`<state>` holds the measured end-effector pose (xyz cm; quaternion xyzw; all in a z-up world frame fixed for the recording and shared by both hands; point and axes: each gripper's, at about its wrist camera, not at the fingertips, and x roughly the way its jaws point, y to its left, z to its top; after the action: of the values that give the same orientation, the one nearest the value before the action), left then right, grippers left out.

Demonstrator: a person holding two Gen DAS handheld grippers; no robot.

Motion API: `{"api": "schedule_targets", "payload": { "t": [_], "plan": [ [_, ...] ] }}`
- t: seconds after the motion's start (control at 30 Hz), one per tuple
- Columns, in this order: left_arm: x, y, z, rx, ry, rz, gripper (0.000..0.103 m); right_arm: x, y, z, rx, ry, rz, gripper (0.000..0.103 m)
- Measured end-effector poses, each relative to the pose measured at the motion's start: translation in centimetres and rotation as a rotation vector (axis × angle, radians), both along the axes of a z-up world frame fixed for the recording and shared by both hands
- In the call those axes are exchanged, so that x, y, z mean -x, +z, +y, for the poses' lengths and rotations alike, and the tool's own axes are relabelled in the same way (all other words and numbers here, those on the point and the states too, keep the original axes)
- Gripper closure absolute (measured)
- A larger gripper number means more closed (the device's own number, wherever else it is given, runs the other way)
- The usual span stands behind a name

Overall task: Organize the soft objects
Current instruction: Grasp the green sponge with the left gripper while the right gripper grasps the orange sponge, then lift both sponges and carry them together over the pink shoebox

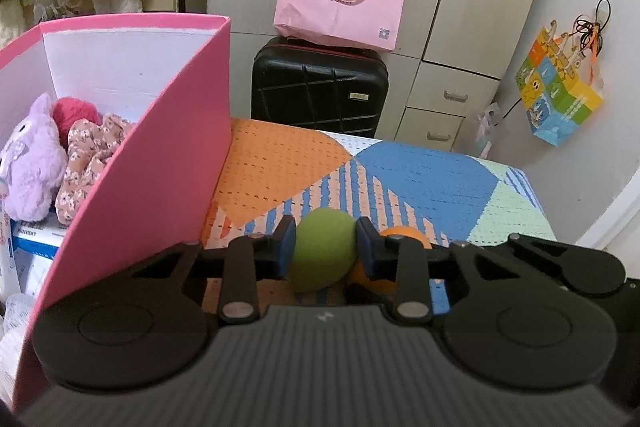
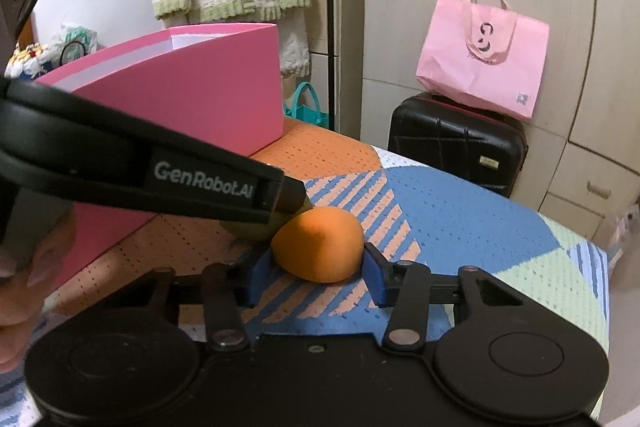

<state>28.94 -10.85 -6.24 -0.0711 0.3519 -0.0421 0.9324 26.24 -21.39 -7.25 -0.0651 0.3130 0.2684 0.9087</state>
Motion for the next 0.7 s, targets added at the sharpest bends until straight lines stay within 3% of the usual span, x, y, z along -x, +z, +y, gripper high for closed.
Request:
{"api": "schedule_targets", "payload": {
  "t": [0.13,0.37,0.43,0.5,0.63,0.7],
  "plan": [
    [0.1,0.0,0.0,0.001,0.0,-0.005,0.072,0.4,0.3,-0.7,-0.035,-0.04,0.041,0.05],
    [0.3,-0.2,-0.1,-0.019,-0.011,-0.011,0.071,2.5,0.4,-1.5,-0.046,-0.073,0.029,0.05],
    [0.3,-0.3,-0.1,-0.017,-0.009,-0.006,0.068,3.0,0.4,-1.7,-0.054,-0.084,0.027,0.05],
    [0.1,-0.5,-0.1,-0.02,-0.013,0.019,0.054,3.4,0.5,-2.0,-0.059,-0.096,0.024,0.05],
    [0.0,-1.0,-0.5,-0.065,-0.03,0.031,0.056,3.8,0.5,-2.6,-0.063,-0.118,0.024,0.05],
    [0.4,-0.8,-0.6,-0.056,-0.036,0.011,0.065,4.0,0.4,-2.9,-0.069,-0.128,0.028,0.05]
  ]
}}
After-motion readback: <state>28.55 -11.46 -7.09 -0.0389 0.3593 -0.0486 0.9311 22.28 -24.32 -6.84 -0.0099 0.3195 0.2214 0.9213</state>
